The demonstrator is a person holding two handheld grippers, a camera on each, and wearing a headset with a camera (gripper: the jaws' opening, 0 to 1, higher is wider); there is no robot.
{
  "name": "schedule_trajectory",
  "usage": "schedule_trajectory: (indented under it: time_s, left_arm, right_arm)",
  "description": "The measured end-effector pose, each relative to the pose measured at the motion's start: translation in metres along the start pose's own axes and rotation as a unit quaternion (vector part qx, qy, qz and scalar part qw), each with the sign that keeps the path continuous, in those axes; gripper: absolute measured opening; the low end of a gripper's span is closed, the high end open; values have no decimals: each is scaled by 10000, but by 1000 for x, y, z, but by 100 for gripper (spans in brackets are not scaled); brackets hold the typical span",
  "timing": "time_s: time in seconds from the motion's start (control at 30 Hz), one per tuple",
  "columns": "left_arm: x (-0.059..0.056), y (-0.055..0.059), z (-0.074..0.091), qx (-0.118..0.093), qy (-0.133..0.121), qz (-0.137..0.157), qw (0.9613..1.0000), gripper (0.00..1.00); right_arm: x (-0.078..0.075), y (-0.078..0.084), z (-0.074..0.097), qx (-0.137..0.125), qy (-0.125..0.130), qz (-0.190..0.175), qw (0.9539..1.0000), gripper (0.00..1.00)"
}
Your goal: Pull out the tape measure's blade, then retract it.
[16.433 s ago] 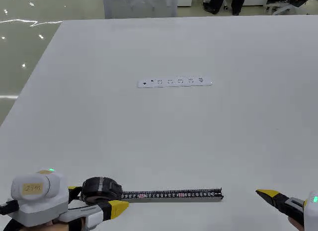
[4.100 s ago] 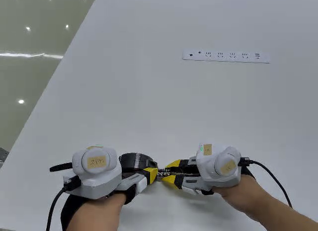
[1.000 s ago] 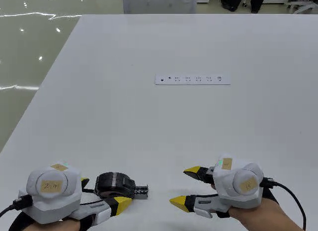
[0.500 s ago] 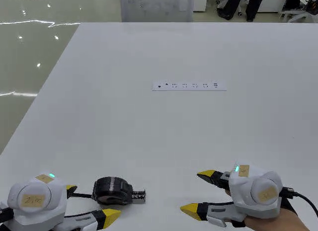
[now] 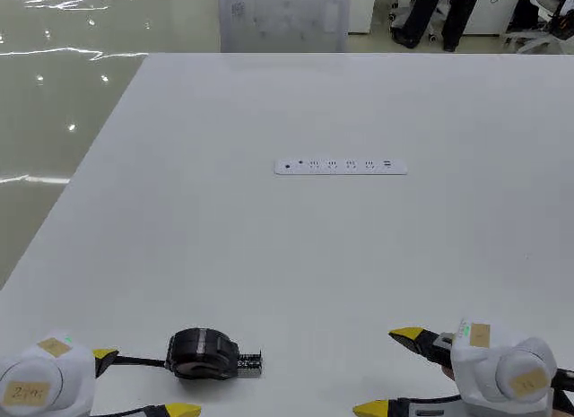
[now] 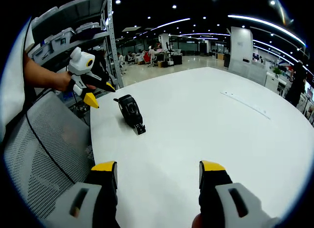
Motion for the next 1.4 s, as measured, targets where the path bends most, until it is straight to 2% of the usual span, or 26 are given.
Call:
schedule_trajectory:
  time_s: [0.33,0.87,1.4]
  left_arm:
    - [0,1,8,-83,136,-47,9999,87]
    - [-3,1,22,-179,289,-70,9994,93]
    - [3,1,33,-219,343,-139,9991,95]
  right_arm:
    - [-2,11,22,70,194,-132,9997,76]
    - [-9,18,50,157,440,-276,9985,87]
    - [-9,26,69,246,555,-328,9976,89]
Point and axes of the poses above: the centre of the closed fingertips' face, and the gripper's own axes: z roughly backward along the fingers, x roughly to its left, y roughly out of its underside, the point moved 3 cm from there along z, roughly backward along the fingers, and after that the axes turned 8 degrees about -x, right-handed, at the moved point
